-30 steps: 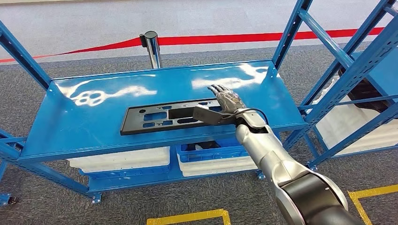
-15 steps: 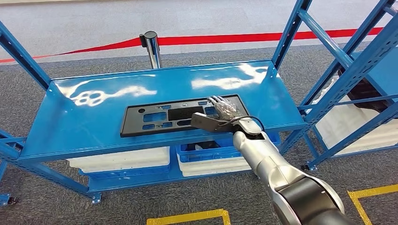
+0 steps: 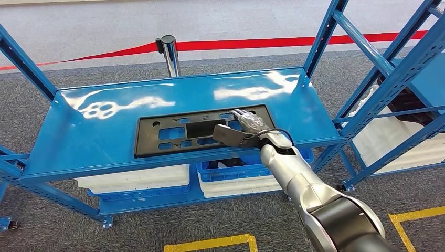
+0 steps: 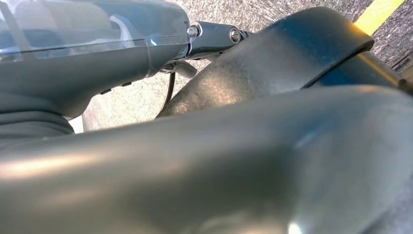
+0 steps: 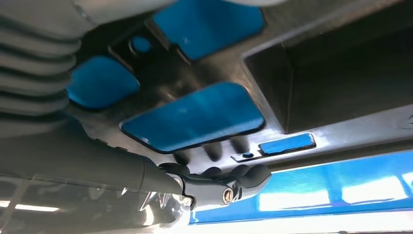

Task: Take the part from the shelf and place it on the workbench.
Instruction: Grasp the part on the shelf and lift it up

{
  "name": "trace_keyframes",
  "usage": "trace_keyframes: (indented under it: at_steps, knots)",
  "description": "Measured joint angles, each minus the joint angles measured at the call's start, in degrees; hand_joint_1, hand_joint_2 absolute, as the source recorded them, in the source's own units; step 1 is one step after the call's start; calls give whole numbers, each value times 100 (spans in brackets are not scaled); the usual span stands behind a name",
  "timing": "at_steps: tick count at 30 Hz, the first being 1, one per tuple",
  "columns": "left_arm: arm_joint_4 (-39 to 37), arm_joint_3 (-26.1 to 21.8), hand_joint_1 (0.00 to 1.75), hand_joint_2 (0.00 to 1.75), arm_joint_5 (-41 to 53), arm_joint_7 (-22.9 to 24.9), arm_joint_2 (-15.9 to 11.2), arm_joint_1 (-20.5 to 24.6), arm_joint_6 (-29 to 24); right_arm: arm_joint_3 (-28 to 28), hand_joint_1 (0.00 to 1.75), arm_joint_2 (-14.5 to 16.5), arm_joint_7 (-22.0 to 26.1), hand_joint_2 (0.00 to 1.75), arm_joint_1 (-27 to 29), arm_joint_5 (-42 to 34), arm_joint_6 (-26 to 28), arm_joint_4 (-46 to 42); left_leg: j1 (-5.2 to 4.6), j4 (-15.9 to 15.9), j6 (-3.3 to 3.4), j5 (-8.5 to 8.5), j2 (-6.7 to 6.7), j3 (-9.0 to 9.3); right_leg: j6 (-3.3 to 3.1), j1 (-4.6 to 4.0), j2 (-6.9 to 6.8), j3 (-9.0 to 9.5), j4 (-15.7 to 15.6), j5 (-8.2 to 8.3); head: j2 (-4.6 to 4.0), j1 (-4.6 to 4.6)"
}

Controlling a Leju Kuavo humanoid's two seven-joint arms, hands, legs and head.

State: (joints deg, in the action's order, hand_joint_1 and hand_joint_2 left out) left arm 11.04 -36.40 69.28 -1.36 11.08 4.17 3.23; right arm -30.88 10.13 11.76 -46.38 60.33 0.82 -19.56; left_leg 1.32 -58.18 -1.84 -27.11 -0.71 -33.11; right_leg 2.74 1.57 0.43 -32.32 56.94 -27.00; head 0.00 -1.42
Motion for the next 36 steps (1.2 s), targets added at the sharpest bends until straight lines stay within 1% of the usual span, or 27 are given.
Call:
trace_keyframes:
  at_steps: [20, 24, 27, 33, 36]
  knots:
    - [0, -16, 0, 0, 68, -11, 0, -1, 4, 0, 0, 5, 57, 175, -160, 42, 36, 4, 0, 0, 0, 0, 1, 13, 0, 0, 1, 10, 0, 0, 0, 1]
    - [0, -17, 0, 0, 74, -6, 0, -1, 5, 0, 0, 5, 52, 0, -168, 34, 37, 4, 0, 0, 0, 0, 1, 13, 0, 0, 1, 10, 0, 0, 0, 2]
    - [0, -19, 0, 0, 81, -2, 0, -1, 5, 0, 0, 4, 49, 0, -168, 23, 61, 4, 0, 0, 0, 0, 1, 12, 0, 0, 1, 10, 0, 0, 0, 2]
    - [0, -38, 0, 0, 81, 15, 0, -1, 4, 10, 0, 6, 82, 0, -171, -129, 354, 4, 0, 0, 0, 0, 1, 8, 0, 0, 1, 8, 1, 0, 0, 2]
    - [0, -48, 0, 0, 83, 28, 0, 0, 8, 32, 0, 22, 120, 0, -221, -193, 411, 3, 0, 0, 0, 0, 1, 7, 0, 0, 0, 7, 2, 0, 0, 2]
